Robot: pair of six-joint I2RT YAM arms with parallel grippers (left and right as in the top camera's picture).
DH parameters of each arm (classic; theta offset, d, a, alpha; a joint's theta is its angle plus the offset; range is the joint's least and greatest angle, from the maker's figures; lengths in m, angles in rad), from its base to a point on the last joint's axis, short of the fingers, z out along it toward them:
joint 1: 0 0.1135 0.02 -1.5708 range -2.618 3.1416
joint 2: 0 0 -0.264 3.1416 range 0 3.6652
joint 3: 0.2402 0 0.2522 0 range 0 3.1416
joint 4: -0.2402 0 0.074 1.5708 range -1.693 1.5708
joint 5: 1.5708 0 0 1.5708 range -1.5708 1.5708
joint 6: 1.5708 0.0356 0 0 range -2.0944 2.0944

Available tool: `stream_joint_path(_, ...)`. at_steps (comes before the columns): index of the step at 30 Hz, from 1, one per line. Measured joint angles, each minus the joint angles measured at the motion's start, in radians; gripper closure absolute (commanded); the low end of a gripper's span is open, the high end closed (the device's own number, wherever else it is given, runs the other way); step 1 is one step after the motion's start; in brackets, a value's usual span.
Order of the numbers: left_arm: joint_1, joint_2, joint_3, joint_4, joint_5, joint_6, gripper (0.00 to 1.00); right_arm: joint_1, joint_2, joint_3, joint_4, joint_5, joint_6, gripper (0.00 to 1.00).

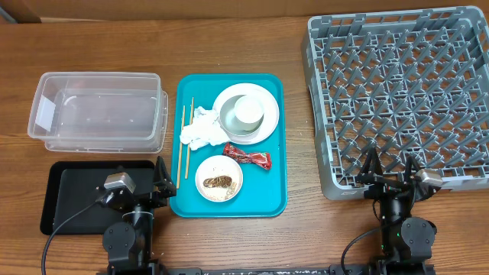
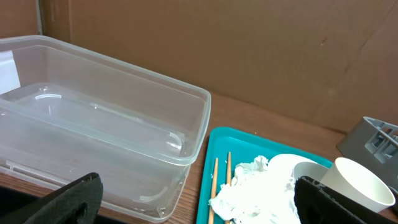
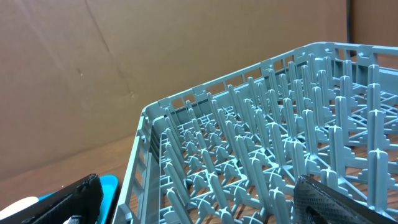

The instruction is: Sort waste into correct bins and load items into the dishwasher

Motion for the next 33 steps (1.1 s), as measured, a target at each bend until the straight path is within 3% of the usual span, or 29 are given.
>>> stream_joint_path(27,0.000,0.001,0.000,0.015,0.000,-0.001,0.00,0.000,0.000,0.000,0.000,0.000,0.000,0.00)
stream_joint_path(33,0.000,0.002,0.002,0.079,0.097,-0.007,0.00,0.000,0.000,0.000,0.000,0.000,0.000,0.00)
